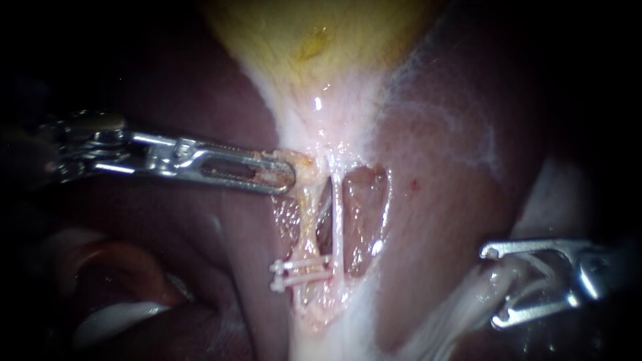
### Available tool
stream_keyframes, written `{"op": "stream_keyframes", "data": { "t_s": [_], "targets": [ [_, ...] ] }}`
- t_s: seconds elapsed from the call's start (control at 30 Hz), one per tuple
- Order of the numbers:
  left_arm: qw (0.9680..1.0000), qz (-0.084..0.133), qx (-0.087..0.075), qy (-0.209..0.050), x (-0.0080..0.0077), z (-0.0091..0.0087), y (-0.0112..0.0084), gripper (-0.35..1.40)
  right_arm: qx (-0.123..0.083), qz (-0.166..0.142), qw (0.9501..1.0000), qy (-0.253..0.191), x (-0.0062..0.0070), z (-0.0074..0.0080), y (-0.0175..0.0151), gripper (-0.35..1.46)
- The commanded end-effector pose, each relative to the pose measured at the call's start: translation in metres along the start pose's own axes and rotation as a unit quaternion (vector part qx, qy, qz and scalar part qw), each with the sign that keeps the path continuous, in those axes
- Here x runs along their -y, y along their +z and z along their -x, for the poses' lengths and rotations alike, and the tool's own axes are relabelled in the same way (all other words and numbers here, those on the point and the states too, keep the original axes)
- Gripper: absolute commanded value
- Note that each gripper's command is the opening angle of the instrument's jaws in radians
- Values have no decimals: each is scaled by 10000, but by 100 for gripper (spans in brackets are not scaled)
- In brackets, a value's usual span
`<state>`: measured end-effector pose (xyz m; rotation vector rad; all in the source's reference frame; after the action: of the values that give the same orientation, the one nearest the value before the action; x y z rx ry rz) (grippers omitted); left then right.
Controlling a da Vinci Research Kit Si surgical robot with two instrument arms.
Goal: Clipping third clip left tube
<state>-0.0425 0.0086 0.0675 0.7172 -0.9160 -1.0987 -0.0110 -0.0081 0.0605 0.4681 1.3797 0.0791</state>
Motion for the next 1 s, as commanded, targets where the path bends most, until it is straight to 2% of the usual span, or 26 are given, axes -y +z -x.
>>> {"op": "stream_keyframes", "data": {
  "t_s": [0.03, 0.17, 0.33, 0.5, 0.6, 0.7, 1.0],
  "targets": [
    [10000, -1, 0, 0, 0, 0, 0, -35, 0, -2, 10000, 0, 0, 0, 0, 50],
    [10000, -5, -3, 0, 0, 0, -2, -35, -1, -1, 10000, -1, 0, 0, 0, 50],
    [10000, -43, -34, -15, 3, 5, -16, -35, -1, 0, 10000, -1, 0, 1, 0, 50],
    [10000, -41, -39, -59, 19, 12, -37, -35, -1, 1, 10000, -1, 0, 1, 0, 50],
    [9999, -31, -17, -128, 34, 18, -51, -35, 0, 2, 10000, -1, 0, 1, 0, 50],
    [10000, -20, 20, -94, 43, 22, -60, -35, -1, 3, 10000, 0, 0, 1, 1, 50],
    [10000, -12, 38, -67, 42, 24, -69, -35, -15, 11, 10000, -25, -1, 0, 3, 50]
  ]
}}
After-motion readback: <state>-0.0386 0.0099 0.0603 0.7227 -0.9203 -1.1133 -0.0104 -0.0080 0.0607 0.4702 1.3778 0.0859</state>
